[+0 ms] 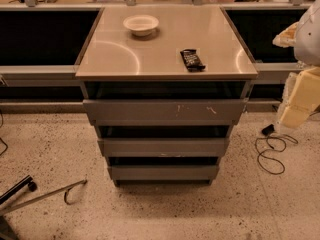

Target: Open top drawer

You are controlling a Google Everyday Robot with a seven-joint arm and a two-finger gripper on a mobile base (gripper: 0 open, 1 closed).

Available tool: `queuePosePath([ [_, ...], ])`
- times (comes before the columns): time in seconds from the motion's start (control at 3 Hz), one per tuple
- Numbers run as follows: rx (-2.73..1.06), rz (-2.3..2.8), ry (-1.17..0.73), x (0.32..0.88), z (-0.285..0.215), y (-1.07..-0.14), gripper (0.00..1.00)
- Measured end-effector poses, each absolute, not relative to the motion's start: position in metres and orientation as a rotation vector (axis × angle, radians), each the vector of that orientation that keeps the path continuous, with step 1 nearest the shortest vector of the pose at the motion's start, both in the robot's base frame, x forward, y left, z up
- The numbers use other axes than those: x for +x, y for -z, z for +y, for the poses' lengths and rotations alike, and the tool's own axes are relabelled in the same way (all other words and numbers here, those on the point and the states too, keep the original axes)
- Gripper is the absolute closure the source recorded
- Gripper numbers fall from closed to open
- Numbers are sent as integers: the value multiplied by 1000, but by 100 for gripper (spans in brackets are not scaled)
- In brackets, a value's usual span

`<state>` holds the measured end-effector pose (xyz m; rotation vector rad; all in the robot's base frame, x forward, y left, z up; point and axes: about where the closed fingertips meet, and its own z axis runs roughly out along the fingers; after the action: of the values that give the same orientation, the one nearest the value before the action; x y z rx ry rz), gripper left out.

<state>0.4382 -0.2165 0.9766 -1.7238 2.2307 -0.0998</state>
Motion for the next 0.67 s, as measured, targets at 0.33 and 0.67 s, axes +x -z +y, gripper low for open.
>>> queuePosePath([
  [0.33,-1724,2231,100,438,-216,-976,0],
  [0.67,-1726,2222,75,441,-210,-964,0],
])
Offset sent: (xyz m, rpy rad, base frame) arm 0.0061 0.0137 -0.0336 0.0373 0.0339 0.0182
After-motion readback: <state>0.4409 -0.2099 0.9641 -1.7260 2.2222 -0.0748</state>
